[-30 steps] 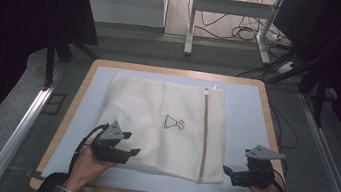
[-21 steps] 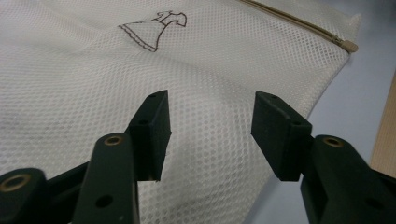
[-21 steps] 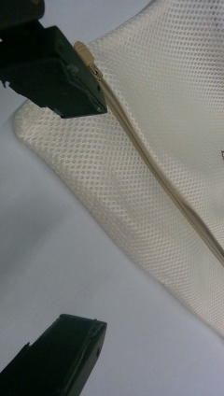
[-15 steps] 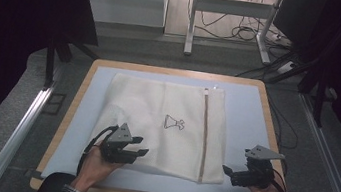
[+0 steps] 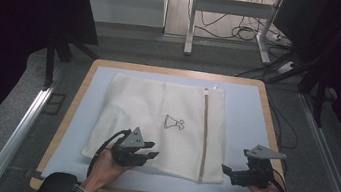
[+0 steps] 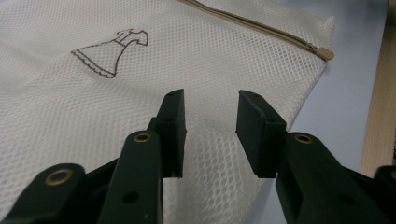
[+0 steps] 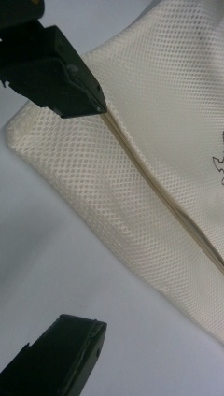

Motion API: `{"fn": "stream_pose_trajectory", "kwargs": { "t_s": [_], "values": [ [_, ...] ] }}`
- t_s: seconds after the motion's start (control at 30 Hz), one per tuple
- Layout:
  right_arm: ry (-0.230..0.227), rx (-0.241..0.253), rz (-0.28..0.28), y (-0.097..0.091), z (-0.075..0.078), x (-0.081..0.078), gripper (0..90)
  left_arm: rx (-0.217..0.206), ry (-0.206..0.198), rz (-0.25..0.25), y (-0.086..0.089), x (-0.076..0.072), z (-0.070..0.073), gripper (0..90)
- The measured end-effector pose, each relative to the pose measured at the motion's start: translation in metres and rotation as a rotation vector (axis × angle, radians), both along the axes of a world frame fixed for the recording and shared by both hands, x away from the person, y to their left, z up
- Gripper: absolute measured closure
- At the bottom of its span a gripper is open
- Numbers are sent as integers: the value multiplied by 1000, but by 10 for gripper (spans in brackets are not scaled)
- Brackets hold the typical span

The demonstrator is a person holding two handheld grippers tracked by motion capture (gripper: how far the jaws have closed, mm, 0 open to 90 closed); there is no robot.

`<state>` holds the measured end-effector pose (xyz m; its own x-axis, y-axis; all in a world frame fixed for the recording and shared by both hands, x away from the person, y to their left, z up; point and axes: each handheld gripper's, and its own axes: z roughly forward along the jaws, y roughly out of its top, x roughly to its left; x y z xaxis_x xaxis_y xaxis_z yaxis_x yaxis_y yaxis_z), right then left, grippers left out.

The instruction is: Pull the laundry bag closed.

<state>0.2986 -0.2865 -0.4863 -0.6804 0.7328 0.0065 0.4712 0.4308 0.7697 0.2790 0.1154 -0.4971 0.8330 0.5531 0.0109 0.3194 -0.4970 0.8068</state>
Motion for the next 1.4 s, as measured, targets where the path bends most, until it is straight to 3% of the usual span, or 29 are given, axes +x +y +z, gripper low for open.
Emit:
{"fn": "stream_pose_trajectory", "kwargs": {
  "t_s": [0.17, 0.43, 0.73, 0.87, 1.13, 1.2, 1.4],
  "values": [
    [8, 22, 9, 0, 0, 0, 2, 0, -7, -22, -11, 0, -1, 662],
    [3, 0, 32, 4, -1, -1, 2, -12, 9, -52, -23, 4, -4, 722],
    [9, -12, 27, 6, -3, 0, 2, 12, 31, -124, -46, 6, -11, 840],
    [9, -19, 27, 7, -4, 0, 2, -3, 43, -150, -54, 7, -14, 881],
    [20, -15, 36, 11, -5, -1, 2, 30, 36, -185, -66, 8, -23, 897],
    [26, -22, 43, 12, -5, -1, 2, 54, 33, -201, -68, 8, -24, 898],
    [41, -22, 79, 16, -6, -2, 2, 73, 42, -200, -70, 10, -29, 899]
  ]
}}
